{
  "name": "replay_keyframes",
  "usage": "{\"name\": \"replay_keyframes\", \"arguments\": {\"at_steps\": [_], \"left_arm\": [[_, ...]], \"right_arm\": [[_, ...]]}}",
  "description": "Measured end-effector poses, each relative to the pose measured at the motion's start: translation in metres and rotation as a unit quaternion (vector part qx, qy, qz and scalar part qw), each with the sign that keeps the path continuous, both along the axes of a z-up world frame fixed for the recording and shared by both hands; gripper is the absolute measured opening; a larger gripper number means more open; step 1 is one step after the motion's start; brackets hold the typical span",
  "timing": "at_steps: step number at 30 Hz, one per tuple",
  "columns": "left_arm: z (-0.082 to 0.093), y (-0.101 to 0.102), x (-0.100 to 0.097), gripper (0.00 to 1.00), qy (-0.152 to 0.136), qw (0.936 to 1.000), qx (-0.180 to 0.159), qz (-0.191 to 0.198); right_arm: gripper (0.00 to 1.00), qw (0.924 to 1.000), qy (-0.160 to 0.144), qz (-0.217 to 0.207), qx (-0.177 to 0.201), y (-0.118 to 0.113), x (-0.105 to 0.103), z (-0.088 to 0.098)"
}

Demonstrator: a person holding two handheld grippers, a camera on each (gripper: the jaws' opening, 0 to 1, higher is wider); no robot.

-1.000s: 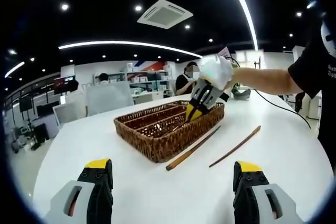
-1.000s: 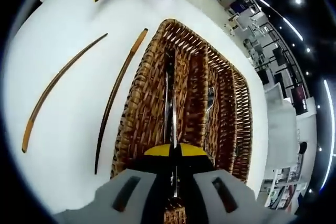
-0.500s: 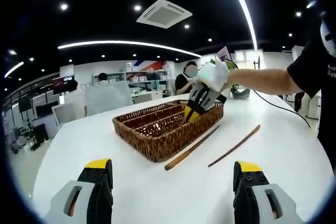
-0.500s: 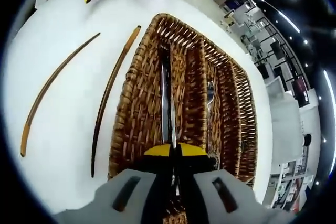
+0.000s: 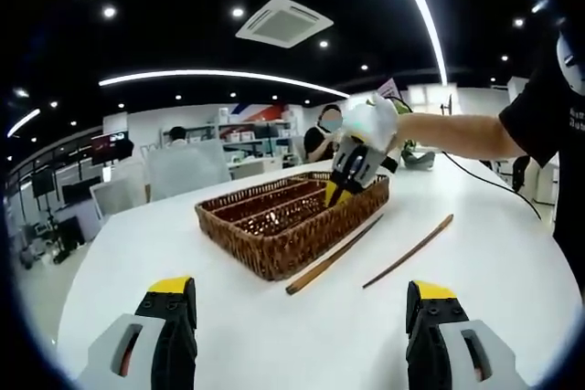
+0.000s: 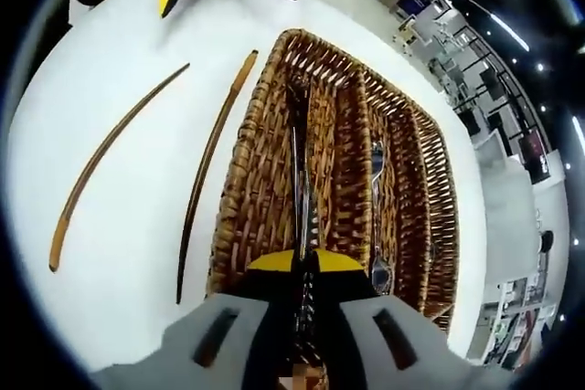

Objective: Arrange the knives, forks, and spoons in their matching storage slots by inserting each utensil handle-first until every utensil is classified and aligned in the correct compartment

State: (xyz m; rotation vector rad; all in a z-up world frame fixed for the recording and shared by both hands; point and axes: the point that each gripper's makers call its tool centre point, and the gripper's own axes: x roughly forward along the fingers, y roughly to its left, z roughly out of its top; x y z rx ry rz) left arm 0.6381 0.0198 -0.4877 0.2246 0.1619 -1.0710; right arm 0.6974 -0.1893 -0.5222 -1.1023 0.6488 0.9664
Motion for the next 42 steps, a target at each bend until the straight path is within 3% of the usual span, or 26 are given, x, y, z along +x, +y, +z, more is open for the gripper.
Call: {"name": "replay_keyframes", "arguments": {"at_steps": [2,3,6,10,14,16,20,24,29,37,42], "left_arm": [[0.0,0.0,0.0,1.0,0.0,1.0,-0.001,0.0],[0.001,0.0,0.0,1.0,0.0,1.0,-0.001,0.001],[0.001,0.001,0.001,1.0,0.0,1.0,-0.001,0.002],[0.001,0.001,0.001,1.0,0.002,1.0,-0.004,0.003],[0.003,0.001,0.002,1.0,0.004,0.9999,-0.01,0.005],[0.005,0.002,0.003,1.0,0.006,0.9998,-0.016,0.009],[0.008,0.0,0.003,1.0,0.006,0.9996,-0.027,0.01],[0.009,0.0,0.006,1.0,-0.002,0.9995,-0.027,0.017],[0.009,0.0,0.009,1.0,0.001,0.999,-0.038,0.024],[0.011,-0.001,0.01,1.0,-0.007,0.9983,-0.048,0.032],[0.007,-0.005,0.008,1.0,-0.005,0.9987,-0.04,0.029]], "right_arm": [[0.1,0.9999,0.006,0.008,0.003,0.002,-0.004,0.001],[0.12,0.9999,-0.009,0.007,-0.005,-0.001,0.001,0.003],[0.21,0.9999,-0.015,-0.002,-0.001,-0.003,0.003,0.009],[0.33,0.9983,-0.033,-0.019,0.043,0.0,0.005,0.03],[0.43,0.9978,-0.038,-0.035,0.042,-0.007,0.001,0.038],[0.52,0.9941,-0.065,-0.061,0.062,-0.012,0.005,0.049],[0.68,0.9857,-0.077,-0.108,0.103,-0.024,0.005,0.063],[0.76,0.9803,-0.065,-0.125,0.139,-0.03,-0.005,0.066],[0.98,0.9757,-0.068,-0.14,0.154,-0.036,-0.018,0.06],[0.99,0.9489,-0.121,-0.186,0.225,-0.046,-0.043,0.065],[0.99,0.9257,-0.142,-0.222,0.271,-0.059,-0.059,0.073]]}}
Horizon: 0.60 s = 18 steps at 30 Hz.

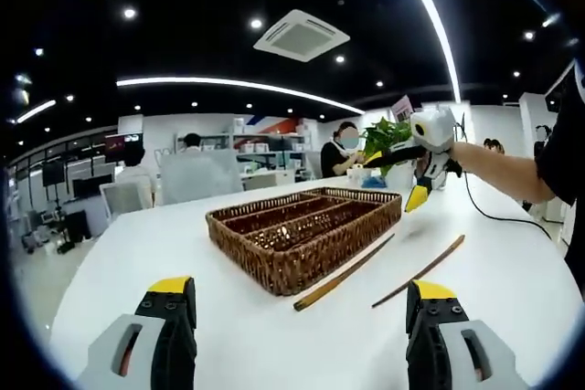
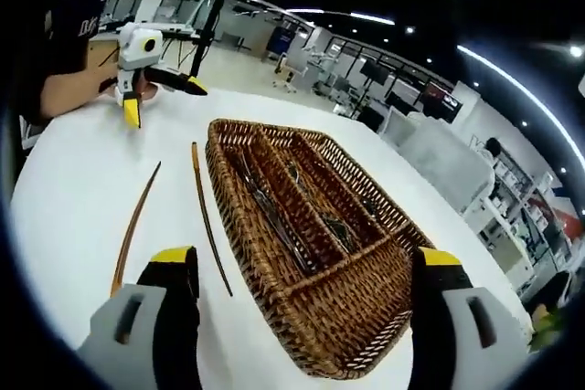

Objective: Arrange the knives, forks, and spoons in their matching storage slots by inserting each utensil handle-first until every utensil is classified and aligned in the correct compartment

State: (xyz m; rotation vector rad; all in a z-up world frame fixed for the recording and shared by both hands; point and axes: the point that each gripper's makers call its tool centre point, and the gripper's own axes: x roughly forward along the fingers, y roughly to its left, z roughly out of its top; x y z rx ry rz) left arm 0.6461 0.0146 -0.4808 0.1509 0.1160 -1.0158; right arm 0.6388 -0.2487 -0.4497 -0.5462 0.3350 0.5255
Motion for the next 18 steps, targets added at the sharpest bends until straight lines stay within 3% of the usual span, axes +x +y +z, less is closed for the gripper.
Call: {"name": "replay_keyframes", "arguments": {"at_steps": [6,10,16,18], "left_arm": [[0.001,-0.005,-0.006,1.0,-0.007,0.9999,0.006,-0.008],[0.003,-0.006,-0.004,1.0,-0.011,0.9999,0.01,-0.003],[0.014,-0.008,-0.003,1.0,-0.004,0.9997,-0.025,0.007],[0.015,-0.009,-0.003,1.0,0.0,0.9996,-0.028,0.006]], "right_arm": [[0.99,0.9981,-0.023,-0.035,0.045,-0.02,-0.017,0.005],[0.99,0.9959,-0.021,-0.046,0.075,-0.024,-0.03,-0.001],[0.99,0.9918,-0.034,-0.063,0.105,-0.028,-0.046,-0.008],[0.99,0.9912,-0.026,-0.061,0.115,-0.026,-0.052,-0.011]]}}
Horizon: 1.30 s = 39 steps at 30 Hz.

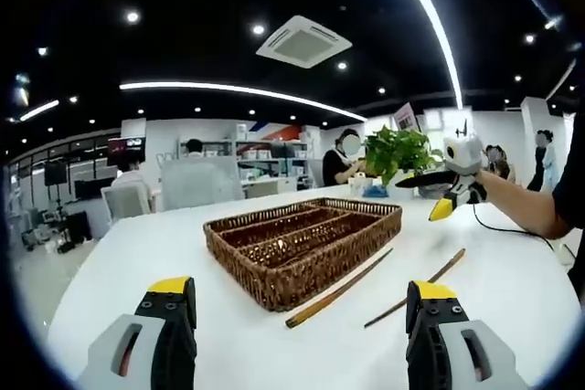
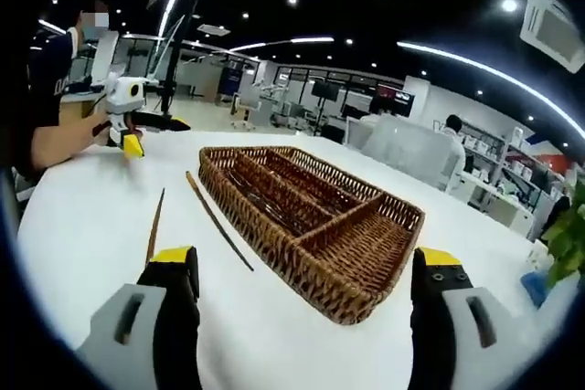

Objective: Arrange the knives, forks, and spoons in their matching storage slots by inserting each utensil handle-first until every utensil is classified and aligned in the correct compartment

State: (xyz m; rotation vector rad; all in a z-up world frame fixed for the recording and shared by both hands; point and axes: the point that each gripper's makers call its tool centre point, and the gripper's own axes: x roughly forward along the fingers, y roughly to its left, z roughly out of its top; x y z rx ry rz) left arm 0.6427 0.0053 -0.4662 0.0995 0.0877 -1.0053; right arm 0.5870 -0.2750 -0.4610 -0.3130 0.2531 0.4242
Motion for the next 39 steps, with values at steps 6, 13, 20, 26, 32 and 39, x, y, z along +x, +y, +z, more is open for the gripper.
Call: {"name": "replay_keyframes", "arguments": {"at_steps": [6,13,20,26,32,39], "left_arm": [[0.008,0.004,0.0,1.0,0.004,0.9998,0.013,0.013],[0.028,0.003,-0.007,1.0,0.032,0.9992,0.024,-0.008],[0.03,-0.001,-0.006,1.0,-0.011,0.9999,-0.006,-0.003],[0.012,-0.007,-0.01,1.0,-0.02,0.9994,0.026,-0.014],[0.016,0.004,-0.008,1.0,-0.014,0.9996,0.024,-0.004],[0.015,0.004,-0.002,1.0,0.001,0.9999,0.001,0.011]], "right_arm": [[0.99,0.9999,-0.011,-0.007,0.008,-0.004,-0.014,0.009],[1.0,0.9993,-0.025,0.001,0.027,-0.008,-0.032,0.019],[1.0,0.9989,-0.026,0.016,0.036,-0.012,-0.04,0.019],[1.0,0.999,-0.017,0.008,0.041,-0.019,-0.038,0.014],[1.0,0.9992,0.001,0.005,0.04,-0.016,-0.032,-0.001],[1.0,0.9991,0.011,-0.014,0.039,-0.027,-0.04,0.004]]}}
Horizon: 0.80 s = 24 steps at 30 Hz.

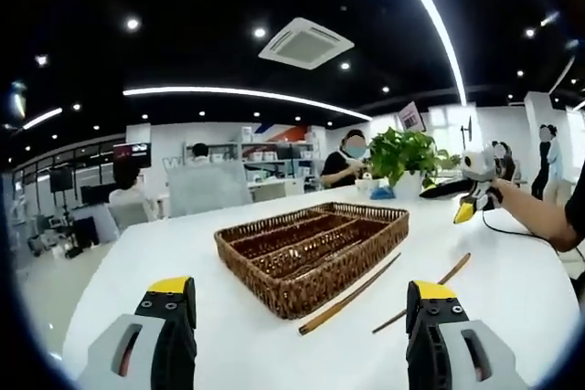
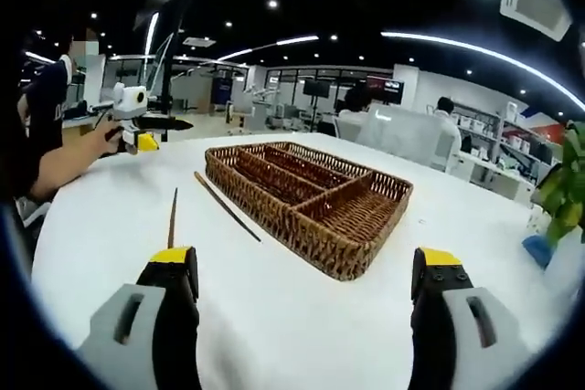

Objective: Arrange the knives, forks, and spoons in their matching storage slots by inserting each utensil handle-first until every utensil is classified and aligned in the correct compartment

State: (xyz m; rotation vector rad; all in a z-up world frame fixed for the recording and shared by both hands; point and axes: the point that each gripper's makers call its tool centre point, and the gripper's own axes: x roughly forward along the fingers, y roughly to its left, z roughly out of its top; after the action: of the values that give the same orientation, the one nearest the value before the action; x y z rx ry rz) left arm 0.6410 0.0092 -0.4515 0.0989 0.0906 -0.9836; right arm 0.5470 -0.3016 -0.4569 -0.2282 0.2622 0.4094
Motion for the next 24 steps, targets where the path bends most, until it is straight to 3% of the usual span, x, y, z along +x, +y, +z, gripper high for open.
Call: {"name": "replay_keyframes", "arguments": {"at_steps": [1,2,7,18,21,24], "left_arm": [[0.0,0.0,0.0,1.0,-0.001,1.0,0.0,0.0],[0.001,0.002,0.004,1.0,-0.016,0.9997,0.011,0.013],[0.003,0.003,0.004,1.0,-0.01,0.9999,0.003,0.009],[-0.002,0.005,0.01,1.0,-0.021,0.9994,0.017,0.023],[0.004,0.003,0.007,1.0,-0.002,0.9998,-0.016,0.013],[0.004,0.004,0.008,1.0,-0.009,0.9997,-0.013,0.017]], "right_arm": [[1.0,1.0,-0.008,0.0,-0.001,0.002,-0.003,0.004],[1.0,0.9994,-0.034,-0.003,0.003,0.003,0.0,0.014],[1.0,0.9995,-0.018,0.016,0.021,0.011,0.005,0.004],[1.0,0.9992,-0.022,0.009,0.032,0.004,0.01,0.001],[1.0,0.999,-0.025,0.027,0.027,0.01,0.008,0.0],[1.0,0.9968,-0.012,0.078,0.014,0.031,0.0,-0.009]]}}
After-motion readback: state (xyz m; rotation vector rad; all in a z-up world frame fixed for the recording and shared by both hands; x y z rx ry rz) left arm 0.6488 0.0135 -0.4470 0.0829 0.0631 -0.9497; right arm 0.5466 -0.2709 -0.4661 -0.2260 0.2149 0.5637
